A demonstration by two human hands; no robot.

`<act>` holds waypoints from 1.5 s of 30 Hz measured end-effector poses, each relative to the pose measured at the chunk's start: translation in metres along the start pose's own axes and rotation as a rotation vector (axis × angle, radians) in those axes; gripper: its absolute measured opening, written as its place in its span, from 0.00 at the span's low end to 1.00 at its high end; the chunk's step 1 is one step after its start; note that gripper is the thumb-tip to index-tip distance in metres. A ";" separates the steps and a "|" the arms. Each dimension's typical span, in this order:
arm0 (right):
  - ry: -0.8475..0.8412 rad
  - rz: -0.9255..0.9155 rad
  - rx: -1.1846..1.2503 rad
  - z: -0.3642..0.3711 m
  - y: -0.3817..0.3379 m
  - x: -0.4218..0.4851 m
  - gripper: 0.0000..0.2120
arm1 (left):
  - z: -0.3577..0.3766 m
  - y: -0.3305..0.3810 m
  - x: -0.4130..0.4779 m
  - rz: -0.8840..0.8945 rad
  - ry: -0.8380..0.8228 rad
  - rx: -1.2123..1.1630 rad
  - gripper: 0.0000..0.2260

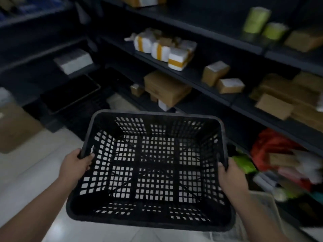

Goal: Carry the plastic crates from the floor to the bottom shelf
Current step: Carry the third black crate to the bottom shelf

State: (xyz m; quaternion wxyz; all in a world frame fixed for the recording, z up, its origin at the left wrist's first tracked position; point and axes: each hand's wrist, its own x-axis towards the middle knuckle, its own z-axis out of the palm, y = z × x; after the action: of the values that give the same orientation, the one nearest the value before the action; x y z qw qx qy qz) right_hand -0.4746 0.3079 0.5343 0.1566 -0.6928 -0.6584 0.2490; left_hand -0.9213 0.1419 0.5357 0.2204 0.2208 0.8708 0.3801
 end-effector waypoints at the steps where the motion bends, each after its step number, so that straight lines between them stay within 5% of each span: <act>1: -0.015 -0.028 -0.009 0.013 -0.026 0.017 0.04 | -0.012 -0.002 0.016 -0.023 0.038 0.000 0.06; 20: -0.296 -0.498 -0.072 0.216 -0.437 0.283 0.13 | -0.123 -0.010 0.277 -0.333 0.483 -0.159 0.03; 34: -0.352 -0.580 -0.109 0.390 -0.713 0.370 0.14 | -0.235 -0.051 0.552 -0.407 0.524 -0.234 0.06; 45: -0.444 -0.614 -0.146 0.535 -0.882 0.501 0.16 | -0.248 -0.055 0.767 -0.475 0.559 -0.215 0.05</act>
State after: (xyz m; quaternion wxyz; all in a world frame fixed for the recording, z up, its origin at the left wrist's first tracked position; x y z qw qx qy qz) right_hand -1.5009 0.8183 0.5029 0.0277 -0.4019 -0.8691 0.2871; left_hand -1.6876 0.3915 0.4801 0.0783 -0.1238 0.8793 0.4531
